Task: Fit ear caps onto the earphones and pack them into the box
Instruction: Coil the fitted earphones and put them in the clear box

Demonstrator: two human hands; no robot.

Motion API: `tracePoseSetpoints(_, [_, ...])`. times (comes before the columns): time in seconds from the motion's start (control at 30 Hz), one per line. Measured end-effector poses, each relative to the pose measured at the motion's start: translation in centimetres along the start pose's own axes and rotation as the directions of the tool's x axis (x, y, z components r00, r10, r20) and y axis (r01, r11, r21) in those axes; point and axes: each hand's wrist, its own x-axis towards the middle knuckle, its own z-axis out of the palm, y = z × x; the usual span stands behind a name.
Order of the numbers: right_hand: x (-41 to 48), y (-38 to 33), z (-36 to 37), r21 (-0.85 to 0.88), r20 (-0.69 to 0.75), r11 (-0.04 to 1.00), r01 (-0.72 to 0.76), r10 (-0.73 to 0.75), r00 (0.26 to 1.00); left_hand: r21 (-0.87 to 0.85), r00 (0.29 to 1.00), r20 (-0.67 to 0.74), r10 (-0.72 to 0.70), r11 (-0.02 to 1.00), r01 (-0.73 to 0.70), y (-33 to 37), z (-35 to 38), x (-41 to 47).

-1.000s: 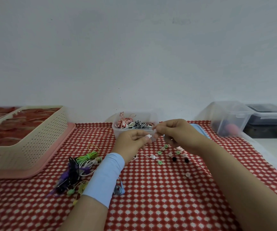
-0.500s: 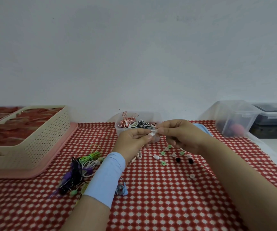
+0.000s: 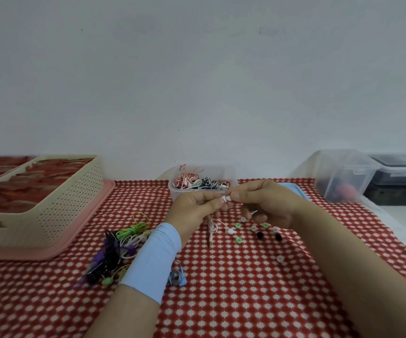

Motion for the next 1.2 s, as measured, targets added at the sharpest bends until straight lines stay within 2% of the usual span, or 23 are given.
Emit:
tracePoseSetpoints(0.3, [0.2,0.2,0.9,-0.005,-0.035,1.000,0.028,-0.028,0.999,-0.027,1.000,0.016,0.003,1.000,-0.002,-0.1,-0.2,-0.2])
tracePoseSetpoints(0.5, [0.1,0.3,0.8,0.101,0.002,0.995,0.014,-0.015,1.000,-0.196,0.998,0.054,-0.029,0.980,0.039,0.2,0.5,-0.3])
tracePoseSetpoints(0.6, [0.2,0.4,0.9,0.099,0.001,0.995,-0.009,0.009,1.000,-0.169,0.998,0.051,-0.031,0.985,0.039,0.1,0.4,-0.2])
tracePoseSetpoints(0.7, [0.2,0.4,1.0,0.080,-0.085,0.997,0.001,0.006,0.996,-0.119,1.000,0.007,-0.024,0.993,0.024,0.2,0.4,-0.1])
tracePoseSetpoints(0.9, [-0.4,-0.7,0.5,-0.146,-0.154,0.988,0.041,-0.064,0.986,-0.047,0.998,-0.067,0.015,0.999,-0.018,0.6,0.9,-0.2])
tracePoseSetpoints(1.03, [-1.0,-1.5,0.8,-0.280,-0.145,0.958,0.069,-0.113,0.983,-0.060,0.997,-0.074,0.008,0.998,-0.013,0.9,0.9,-0.3])
tracePoseSetpoints(1.2, [-0.8,-1.6,1.2,-0.399,-0.201,0.909,0.120,-0.215,0.956,-0.018,0.995,-0.099,0.014,1.000,-0.016,1.2,1.0,-0.5])
